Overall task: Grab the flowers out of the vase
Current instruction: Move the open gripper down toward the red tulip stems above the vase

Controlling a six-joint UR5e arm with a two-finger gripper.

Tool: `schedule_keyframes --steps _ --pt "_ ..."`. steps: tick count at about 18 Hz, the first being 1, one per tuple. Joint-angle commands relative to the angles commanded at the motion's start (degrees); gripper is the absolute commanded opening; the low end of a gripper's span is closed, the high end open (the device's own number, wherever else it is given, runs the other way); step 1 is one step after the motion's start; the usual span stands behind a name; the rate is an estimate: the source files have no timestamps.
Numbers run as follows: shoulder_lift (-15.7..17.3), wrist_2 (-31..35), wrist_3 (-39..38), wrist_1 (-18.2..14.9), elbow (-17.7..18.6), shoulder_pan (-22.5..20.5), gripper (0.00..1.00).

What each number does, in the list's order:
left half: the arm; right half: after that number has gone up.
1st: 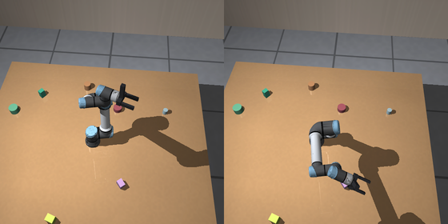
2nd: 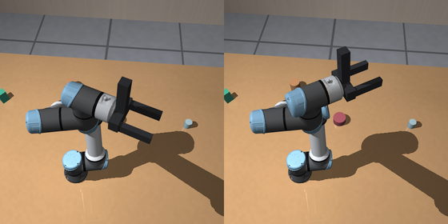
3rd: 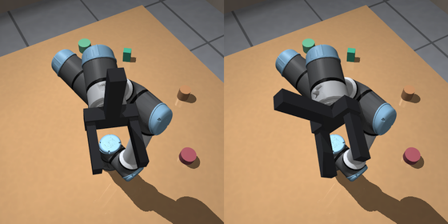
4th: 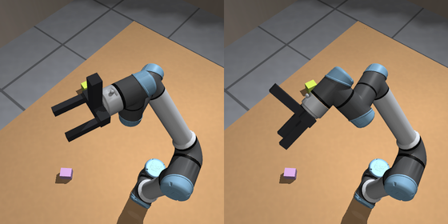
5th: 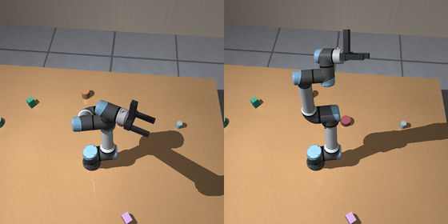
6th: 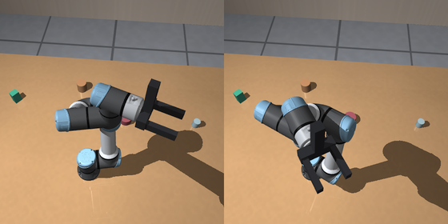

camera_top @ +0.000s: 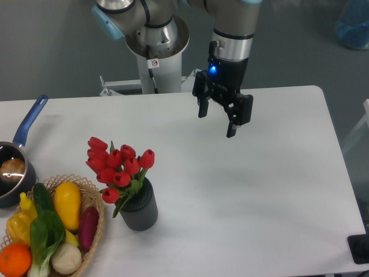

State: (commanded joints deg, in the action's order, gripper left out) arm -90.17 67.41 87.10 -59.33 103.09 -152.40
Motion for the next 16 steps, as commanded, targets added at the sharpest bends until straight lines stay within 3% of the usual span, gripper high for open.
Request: schedule_keyframes --steps 4,8,16 --pt "-1.32 -0.17 -1.49 -0.09 -0.17 0.53 1.0" --pt "-2.64 -2.98 -9.84 0.0 -0.26 1.14 1.0" --pt "-5.54 -10.81 -9.84 0.0 -0.26 1.58 1.0"
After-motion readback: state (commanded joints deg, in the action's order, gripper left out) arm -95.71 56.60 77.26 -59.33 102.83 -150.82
